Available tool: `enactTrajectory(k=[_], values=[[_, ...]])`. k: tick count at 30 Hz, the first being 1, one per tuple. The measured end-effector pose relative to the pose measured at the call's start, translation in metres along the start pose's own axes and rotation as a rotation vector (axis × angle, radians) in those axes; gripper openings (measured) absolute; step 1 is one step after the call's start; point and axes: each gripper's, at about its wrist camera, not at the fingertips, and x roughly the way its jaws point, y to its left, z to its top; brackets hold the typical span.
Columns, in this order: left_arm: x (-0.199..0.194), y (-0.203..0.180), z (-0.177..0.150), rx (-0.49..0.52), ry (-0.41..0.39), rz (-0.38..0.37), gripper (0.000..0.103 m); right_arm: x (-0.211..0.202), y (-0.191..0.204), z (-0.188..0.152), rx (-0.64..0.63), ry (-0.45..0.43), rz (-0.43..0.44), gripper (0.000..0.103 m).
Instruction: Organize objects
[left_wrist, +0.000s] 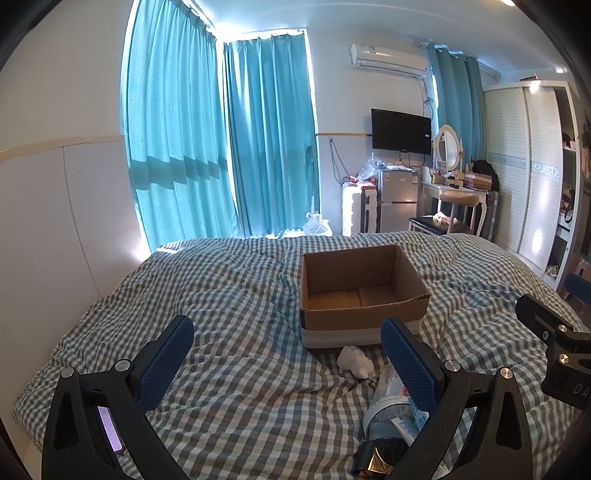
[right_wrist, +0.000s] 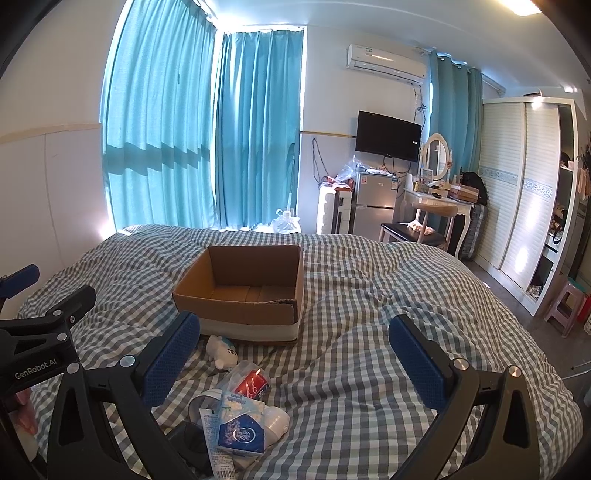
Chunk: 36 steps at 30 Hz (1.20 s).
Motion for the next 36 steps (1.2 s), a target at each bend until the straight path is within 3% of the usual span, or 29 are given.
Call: enactTrajectory(k=[36], values=[[-0.0083, 0.0015, -0.0007, -0.004, -0.008, -0.004, 0.103, -0.0068, 0.0046, 0.0003, -0.011, 0.006, 0.018, 0.103]])
